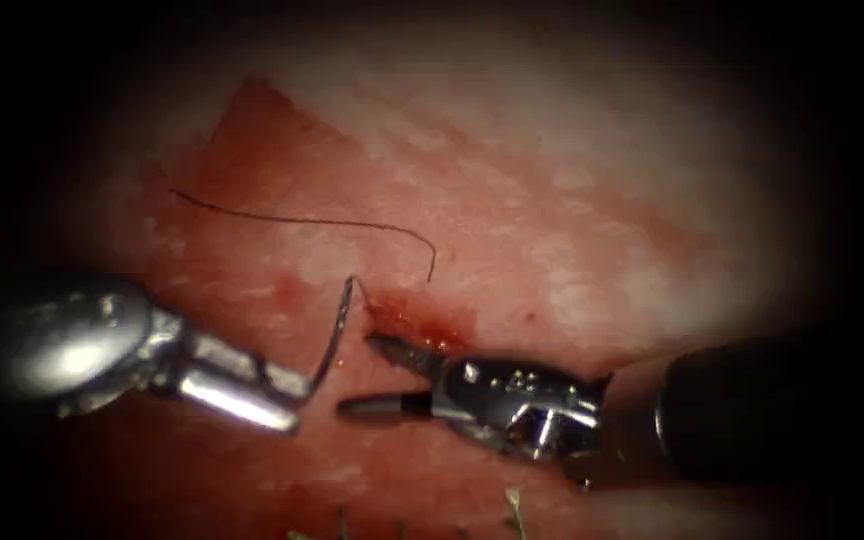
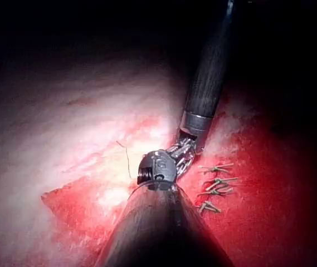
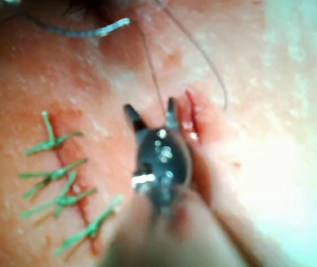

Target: Wound Closure

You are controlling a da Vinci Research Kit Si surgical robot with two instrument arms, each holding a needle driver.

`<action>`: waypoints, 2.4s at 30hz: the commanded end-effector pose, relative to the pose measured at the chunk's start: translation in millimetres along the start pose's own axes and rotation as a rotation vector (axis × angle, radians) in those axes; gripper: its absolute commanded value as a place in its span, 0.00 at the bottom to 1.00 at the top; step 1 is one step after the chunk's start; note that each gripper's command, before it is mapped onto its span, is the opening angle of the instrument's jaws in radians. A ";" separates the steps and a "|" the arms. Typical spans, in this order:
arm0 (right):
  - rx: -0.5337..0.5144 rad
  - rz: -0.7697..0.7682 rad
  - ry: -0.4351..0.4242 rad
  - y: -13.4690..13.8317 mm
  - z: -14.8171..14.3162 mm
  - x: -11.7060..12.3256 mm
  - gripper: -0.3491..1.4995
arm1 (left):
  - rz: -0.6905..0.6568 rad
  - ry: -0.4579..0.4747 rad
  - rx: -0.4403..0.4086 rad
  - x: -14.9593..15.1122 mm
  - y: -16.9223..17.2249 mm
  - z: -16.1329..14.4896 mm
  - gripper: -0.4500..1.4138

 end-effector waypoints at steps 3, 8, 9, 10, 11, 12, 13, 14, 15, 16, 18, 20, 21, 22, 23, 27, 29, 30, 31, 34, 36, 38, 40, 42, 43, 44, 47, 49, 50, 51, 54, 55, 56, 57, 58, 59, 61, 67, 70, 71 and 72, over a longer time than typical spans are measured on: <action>0.003 -0.007 -0.015 0.3 0.2 -2.2 0.84 | -0.004 0.000 -0.002 -0.7 0.1 0.6 0.00; -0.001 -0.023 -0.053 0.8 0.4 -3.3 0.83 | -0.004 0.000 -0.002 -0.7 0.1 0.6 0.00; -0.002 -0.020 -0.056 1.0 0.5 -3.5 0.83 | -0.004 0.000 -0.001 -0.7 0.1 0.6 0.00; -0.003 -0.015 -0.056 1.0 0.6 -3.7 0.82 | -0.004 0.000 -0.001 -0.7 0.1 0.6 0.00; -0.004 -0.009 -0.055 1.2 0.5 -3.6 0.81 | -0.004 0.000 -0.001 -0.7 0.1 0.6 0.00; -0.003 -0.007 -0.056 1.2 0.5 -3.5 0.81 | -0.004 0.000 -0.001 -0.7 0.1 0.6 0.00; -0.003 -0.007 -0.056 1.2 0.5 -3.5 0.81 | -0.004 0.000 -0.001 -0.7 0.1 0.6 0.00; -0.005 -0.001 -0.059 1.0 0.2 -2.9 0.78 | -0.004 -0.003 -0.002 -0.7 0.1 0.6 0.00; -0.004 0.002 -0.056 0.9 0.0 -2.6 0.76 | -0.003 -0.003 -0.002 -0.8 0.1 0.6 0.00; -0.005 0.011 -0.056 0.8 -0.1 -2.2 0.74 | -0.003 -0.006 -0.002 -0.8 0.1 0.7 0.00; -0.004 0.013 -0.056 0.6 -0.2 -2.0 0.72 | -0.002 -0.009 -0.003 -0.9 0.2 0.7 0.00; 0.000 0.035 -0.057 0.1 -0.5 -1.6 0.37 | -0.001 -0.016 -0.004 -1.1 0.2 0.7 0.00; -0.002 0.040 -0.056 0.0 -0.5 -1.6 0.14 | -0.001 -0.016 -0.004 -1.0 0.2 0.7 0.00; -0.002 0.040 -0.056 0.0 -0.5 -1.6 0.14 | -0.001 -0.016 -0.004 -1.0 0.2 0.7 0.00; -0.002 0.064 -0.056 0.0 -0.6 -1.6 0.00 | -0.001 -0.016 -0.005 -1.1 0.2 0.6 0.00; 0.004 0.088 -0.056 0.0 -1.0 -1.6 0.00 | -0.001 -0.016 -0.006 -1.1 0.3 0.5 0.00; 0.007 0.101 -0.054 -0.2 -1.3 -1.5 0.00 | -0.001 -0.016 -0.007 -1.1 0.2 0.4 0.00; 0.008 0.102 -0.057 -0.3 -1.4 -1.4 0.00 | -0.001 -0.016 -0.007 -1.1 0.2 0.4 0.00; 0.008 0.102 -0.057 -0.3 -1.4 -1.4 0.00 | -0.001 -0.016 -0.007 -1.1 0.2 0.4 0.00; 0.015 0.108 -0.058 -0.9 -2.0 -0.6 0.00 | 0.000 -0.016 -0.008 -1.2 0.1 0.1 0.00; 0.020 0.114 -0.059 -1.4 -2.5 0.0 0.00 | 0.000 -0.016 -0.009 -1.4 -0.2 0.0 0.00; 0.022 0.117 -0.060 -1.6 -2.7 0.3 0.00 | 0.001 -0.016 -0.010 -1.5 -0.3 -0.2 0.00; 0.035 0.131 -0.051 -2.5 -3.5 1.8 0.00 | 0.004 -0.033 0.006 -2.2 -1.0 -0.7 0.00; 0.038 0.135 -0.051 -2.9 -3.7 2.2 0.00 | 0.004 -0.039 0.015 -2.6 -1.2 -0.9 0.00; 0.039 0.136 -0.051 -3.1 -3.7 2.4 0.00 | 0.004 -0.044 0.018 -2.8 -1.4 -0.9 0.00; 0.041 0.137 -0.052 -3.3 -3.8 2.5 0.00 | 0.004 -0.045 0.020 -3.0 -1.5 -1.0 0.00; 0.048 0.143 -0.050 -4.2 -4.1 3.3 0.00 | 0.004 -0.051 0.026 -3.3 -1.8 -1.3 0.00; 0.050 0.149 -0.041 -4.7 -4.4 4.1 0.00 | 0.003 -0.052 0.028 -3.4 -1.9 -1.5 0.00; 0.050 0.149 -0.041 -4.7 -4.4 4.1 0.00 | 0.003 -0.052 0.028 -3.4 -1.9 -1.5 0.00; 0.056 0.153 -0.036 -5.0 -4.6 4.5 0.00 | 0.003 -0.052 0.028 -3.4 -1.9 -1.6 0.00; 0.062 0.146 -0.022 -5.8 -5.0 5.7 0.00 | 0.001 -0.054 0.031 -3.5 -1.9 -1.8 0.00; 0.062 0.123 -0.016 -5.7 -5.0 6.3 0.00 | 0.000 -0.056 0.037 -3.6 -2.0 -2.0 0.00; 0.061 0.118 -0.010 -5.7 -4.9 6.4 0.00 | 0.000 -0.059 0.037 -3.6 -2.0 -2.0 0.00; 0.061 0.118 -0.010 -5.7 -4.9 6.4 0.00 | 0.000 -0.059 0.037 -3.6 -2.0 -2.0 0.00; 0.060 0.112 -0.010 -5.5 -4.8 6.4 0.00 | -0.001 -0.059 0.038 -3.6 -2.1 -2.0 0.00; 0.052 0.099 -0.006 -5.1 -4.6 6.2 0.09 | -0.001 -0.060 0.040 -3.6 -2.1 -2.1 0.00; 0.047 0.098 -0.006 -4.9 -4.4 6.0 0.27 | -0.002 -0.060 0.040 -3.6 -2.1 -2.1 0.00; -0.027 0.078 0.000 -3.6 -4.2 4.8 0.79 | -0.003 -0.065 0.048 -3.8 -2.2 -3.0 0.00; -0.039 0.075 0.004 -3.1 -4.2 4.4 0.79 | -0.005 -0.068 0.054 -3.9 -2.4 -3.4 0.00; -0.056 0.067 0.002 -2.6 -4.1 3.9 0.79 | -0.007 -0.069 0.058 -4.0 -2.4 -3.6 0.00; -0.062 0.064 -0.004 -2.4 -4.0 3.6 0.79 | -0.008 -0.070 0.060 -4.0 -2.4 -3.7 0.00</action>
